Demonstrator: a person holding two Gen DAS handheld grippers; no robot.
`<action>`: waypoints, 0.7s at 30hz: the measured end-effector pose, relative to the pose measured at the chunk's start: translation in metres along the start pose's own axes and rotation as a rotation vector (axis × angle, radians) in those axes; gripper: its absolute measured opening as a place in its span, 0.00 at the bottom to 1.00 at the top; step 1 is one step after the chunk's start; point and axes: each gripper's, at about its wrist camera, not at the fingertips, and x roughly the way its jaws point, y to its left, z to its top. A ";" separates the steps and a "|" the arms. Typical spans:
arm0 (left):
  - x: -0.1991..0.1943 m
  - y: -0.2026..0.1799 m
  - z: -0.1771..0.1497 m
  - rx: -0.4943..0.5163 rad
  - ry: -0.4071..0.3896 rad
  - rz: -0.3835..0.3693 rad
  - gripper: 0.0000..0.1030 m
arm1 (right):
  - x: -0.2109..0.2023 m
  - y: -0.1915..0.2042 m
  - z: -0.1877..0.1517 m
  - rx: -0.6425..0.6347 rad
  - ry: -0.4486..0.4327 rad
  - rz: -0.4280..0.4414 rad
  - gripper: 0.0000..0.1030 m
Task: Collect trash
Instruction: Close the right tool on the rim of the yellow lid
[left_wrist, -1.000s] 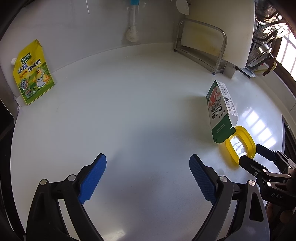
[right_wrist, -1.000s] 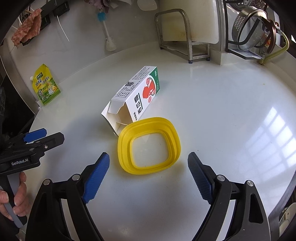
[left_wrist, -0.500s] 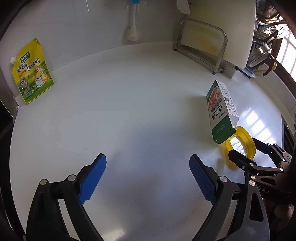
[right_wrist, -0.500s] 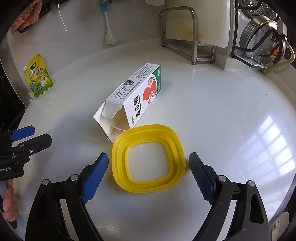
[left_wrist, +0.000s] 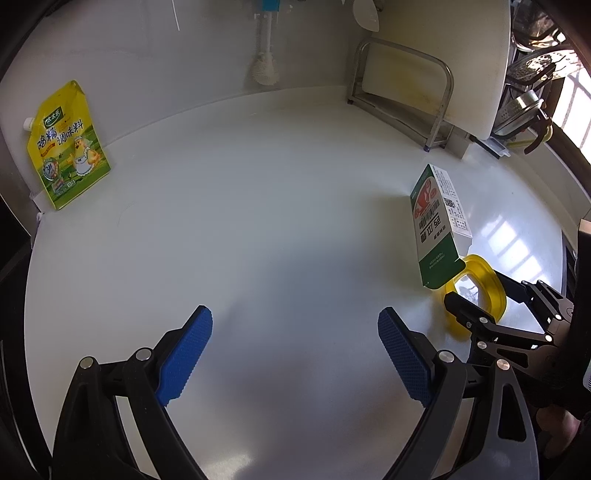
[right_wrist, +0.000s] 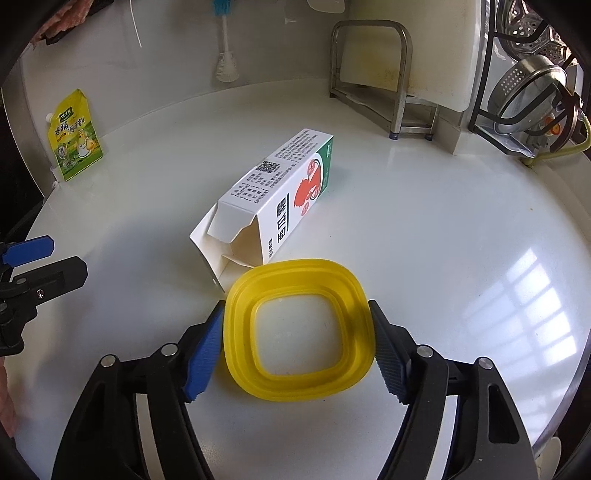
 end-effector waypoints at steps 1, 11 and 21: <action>0.000 -0.001 0.000 0.001 0.000 0.001 0.87 | -0.001 -0.001 0.000 0.001 -0.003 0.003 0.68; -0.004 -0.017 0.004 0.015 -0.008 -0.021 0.87 | -0.016 -0.017 -0.015 0.042 -0.007 0.008 0.67; -0.001 -0.054 0.012 0.059 -0.018 -0.071 0.87 | -0.041 -0.063 -0.039 0.168 -0.011 -0.036 0.66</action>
